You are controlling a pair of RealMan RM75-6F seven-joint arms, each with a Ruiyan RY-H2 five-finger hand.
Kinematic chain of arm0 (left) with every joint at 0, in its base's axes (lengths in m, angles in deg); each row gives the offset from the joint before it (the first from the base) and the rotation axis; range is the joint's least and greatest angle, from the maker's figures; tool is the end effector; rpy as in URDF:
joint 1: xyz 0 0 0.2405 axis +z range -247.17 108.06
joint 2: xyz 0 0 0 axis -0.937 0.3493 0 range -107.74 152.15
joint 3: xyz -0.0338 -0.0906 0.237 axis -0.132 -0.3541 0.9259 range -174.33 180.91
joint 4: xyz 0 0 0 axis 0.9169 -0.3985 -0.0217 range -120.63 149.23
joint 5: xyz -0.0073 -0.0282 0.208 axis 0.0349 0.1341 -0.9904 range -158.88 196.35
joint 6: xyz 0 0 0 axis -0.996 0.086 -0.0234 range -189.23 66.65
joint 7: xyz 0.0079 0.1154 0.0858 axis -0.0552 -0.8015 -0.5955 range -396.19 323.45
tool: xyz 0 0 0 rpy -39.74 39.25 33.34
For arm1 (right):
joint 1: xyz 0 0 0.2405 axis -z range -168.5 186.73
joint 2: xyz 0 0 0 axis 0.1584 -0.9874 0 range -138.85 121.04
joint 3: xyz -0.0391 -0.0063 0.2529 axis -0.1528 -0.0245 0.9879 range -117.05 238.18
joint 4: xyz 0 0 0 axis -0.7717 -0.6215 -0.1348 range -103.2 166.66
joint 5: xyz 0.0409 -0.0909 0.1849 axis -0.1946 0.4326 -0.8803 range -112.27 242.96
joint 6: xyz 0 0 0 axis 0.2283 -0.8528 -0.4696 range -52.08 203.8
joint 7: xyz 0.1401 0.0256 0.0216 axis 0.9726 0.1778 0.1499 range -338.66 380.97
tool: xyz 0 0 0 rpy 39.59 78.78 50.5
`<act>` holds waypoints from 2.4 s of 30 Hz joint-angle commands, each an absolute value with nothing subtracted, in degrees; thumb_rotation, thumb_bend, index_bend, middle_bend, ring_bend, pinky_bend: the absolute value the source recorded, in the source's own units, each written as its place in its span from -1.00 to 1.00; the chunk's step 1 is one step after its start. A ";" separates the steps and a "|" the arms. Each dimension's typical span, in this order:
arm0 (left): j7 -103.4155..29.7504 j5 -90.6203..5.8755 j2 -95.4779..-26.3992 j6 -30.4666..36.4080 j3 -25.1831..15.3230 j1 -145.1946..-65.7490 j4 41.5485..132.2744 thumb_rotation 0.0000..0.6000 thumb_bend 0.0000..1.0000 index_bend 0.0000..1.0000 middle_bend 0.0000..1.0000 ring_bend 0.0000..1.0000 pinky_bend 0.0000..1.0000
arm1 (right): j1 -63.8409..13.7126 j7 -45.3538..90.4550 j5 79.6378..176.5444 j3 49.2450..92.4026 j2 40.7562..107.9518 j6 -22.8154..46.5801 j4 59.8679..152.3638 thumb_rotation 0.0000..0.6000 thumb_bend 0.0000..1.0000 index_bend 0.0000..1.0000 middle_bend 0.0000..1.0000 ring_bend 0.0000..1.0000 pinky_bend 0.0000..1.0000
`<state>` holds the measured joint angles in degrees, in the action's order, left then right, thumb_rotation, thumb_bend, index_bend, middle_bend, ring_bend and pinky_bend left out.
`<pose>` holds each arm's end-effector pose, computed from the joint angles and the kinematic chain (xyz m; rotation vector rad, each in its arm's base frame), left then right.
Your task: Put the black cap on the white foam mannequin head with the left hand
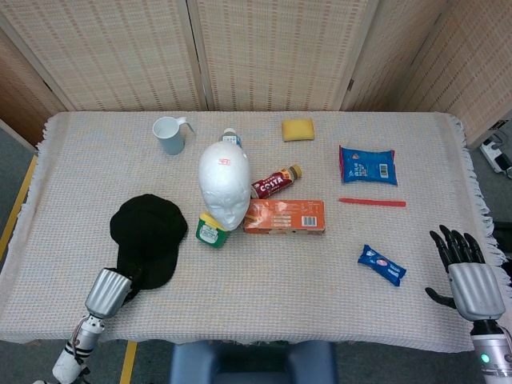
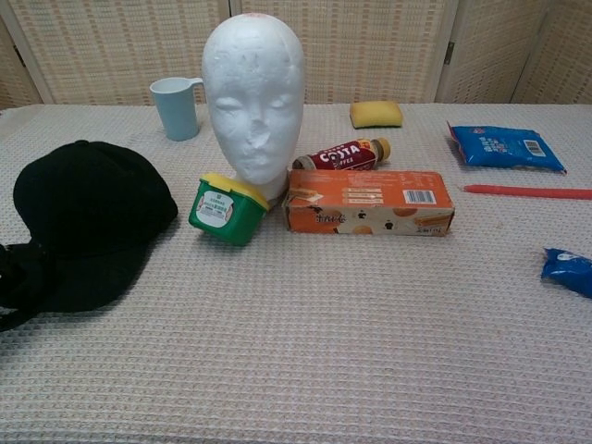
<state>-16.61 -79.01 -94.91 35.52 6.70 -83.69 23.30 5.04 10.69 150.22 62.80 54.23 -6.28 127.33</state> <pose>-0.3236 0.2243 -0.0129 -1.7152 -0.4804 -1.0771 -0.3094 -0.1734 0.1518 1.4515 -0.8556 0.7441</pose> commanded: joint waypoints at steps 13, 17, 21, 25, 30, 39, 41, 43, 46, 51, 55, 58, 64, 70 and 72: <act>-15.54 -73.67 -92.54 38.32 2.50 -86.64 23.31 1.00 0.00 0.32 1.00 0.97 1.00 | 4.70 11.39 150.87 61.87 53.01 -5.05 128.35 1.00 -0.88 -1.00 -1.00 -1.00 -1.00; -14.66 -72.06 -91.11 41.54 0.76 -87.82 24.40 1.00 0.02 0.33 1.00 0.97 1.00 | 4.63 11.53 150.91 61.74 52.85 -4.82 128.54 1.00 -0.88 -1.00 -1.00 -1.00 -1.00; -13.51 -69.96 -89.44 45.81 -1.95 -90.05 26.21 1.00 0.04 0.34 1.00 0.97 1.00 | 4.53 11.59 150.80 61.62 52.74 -4.47 128.66 1.00 -0.88 -1.00 -1.00 -1.00 -1.00; -12.81 -67.98 -87.64 48.62 -4.63 -92.34 29.11 1.00 0.06 0.34 1.00 0.97 1.00 | 4.53 11.73 151.03 61.44 52.55 -4.44 128.95 1.00 -0.88 -1.00 -1.00 -1.00 -1.00; -12.79 -65.10 -86.10 49.62 -8.52 -95.30 33.22 1.00 0.08 0.34 1.00 0.98 1.00 | 4.68 12.02 151.37 61.23 52.22 -4.69 129.40 1.00 -0.88 -1.00 -1.00 -1.00 -1.00; -15.83 -61.64 -83.27 47.84 -14.43 -102.07 40.61 1.00 0.09 0.35 1.00 0.98 1.00 | 4.87 12.58 151.71 61.07 51.55 -5.02 129.89 1.00 -0.88 -1.00 -1.00 -1.00 -1.00; -17.31 -61.51 -82.72 47.46 -15.36 -103.92 42.70 1.00 0.09 0.35 1.00 0.98 1.00 | 4.85 12.77 151.67 61.04 51.37 -4.91 130.02 1.00 -0.88 -1.00 -1.00 -1.00 -1.00; -19.26 -61.84 -82.32 47.35 -15.99 -105.90 44.75 1.00 0.09 0.35 1.00 0.98 1.00 | 4.87 13.06 151.69 61.03 51.14 -4.93 130.19 1.00 -0.88 -1.00 -1.00 -1.00 -1.00; -22.07 -62.57 -82.07 47.09 -16.57 -108.59 47.96 1.00 0.10 0.35 1.00 0.98 1.00 | 4.86 13.43 151.58 61.05 50.81 -4.84 130.33 1.00 -0.88 -1.00 -1.00 -1.00 -1.00; -26.33 -64.04 -82.38 46.03 -16.84 -112.29 52.63 1.00 0.10 0.35 1.00 0.98 1.00 | 4.81 14.32 151.06 61.11 50.17 -4.43 130.51 1.00 -0.88 -1.00 -1.00 -1.00 -1.00; -29.40 -64.95 -83.86 44.79 -16.80 -114.81 54.26 1.00 0.11 0.35 1.00 0.98 1.00 | 4.67 15.41 149.99 61.33 49.36 -3.66 130.55 1.00 -0.88 -1.00 -1.00 -1.00 -1.00; -30.86 -65.60 -85.48 43.30 -16.35 -116.49 53.66 1.00 0.11 0.35 1.00 0.98 1.00 | 4.52 16.18 149.30 61.42 48.72 -2.99 130.69 1.00 -0.88 -1.00 -1.00 -1.00 -1.00; -30.32 -66.06 -89.54 42.07 -15.69 -118.19 49.56 1.00 0.11 0.35 1.00 0.98 1.00 | 4.33 17.23 147.23 62.28 48.08 -2.42 130.24 1.00 -0.88 -1.00 -1.00 -1.00 -1.00; -28.62 -67.90 -93.15 43.86 -12.90 -116.97 45.93 1.00 0.11 0.36 1.00 0.98 1.00 | 4.25 17.43 146.15 62.73 47.89 -2.19 129.98 1.00 -0.88 -1.00 -1.00 -1.00 -1.00; -28.26 -68.50 -93.94 44.53 -11.83 -116.09 45.23 1.00 0.11 0.36 1.00 0.98 1.00 | 4.27 17.42 146.24 62.73 47.87 -2.28 130.05 1.00 -0.88 -1.00 -1.00 -1.00 -1.00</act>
<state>-28.67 -67.97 -93.32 43.96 -12.49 -116.69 45.66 4.27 17.42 146.24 62.73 47.87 -2.28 130.05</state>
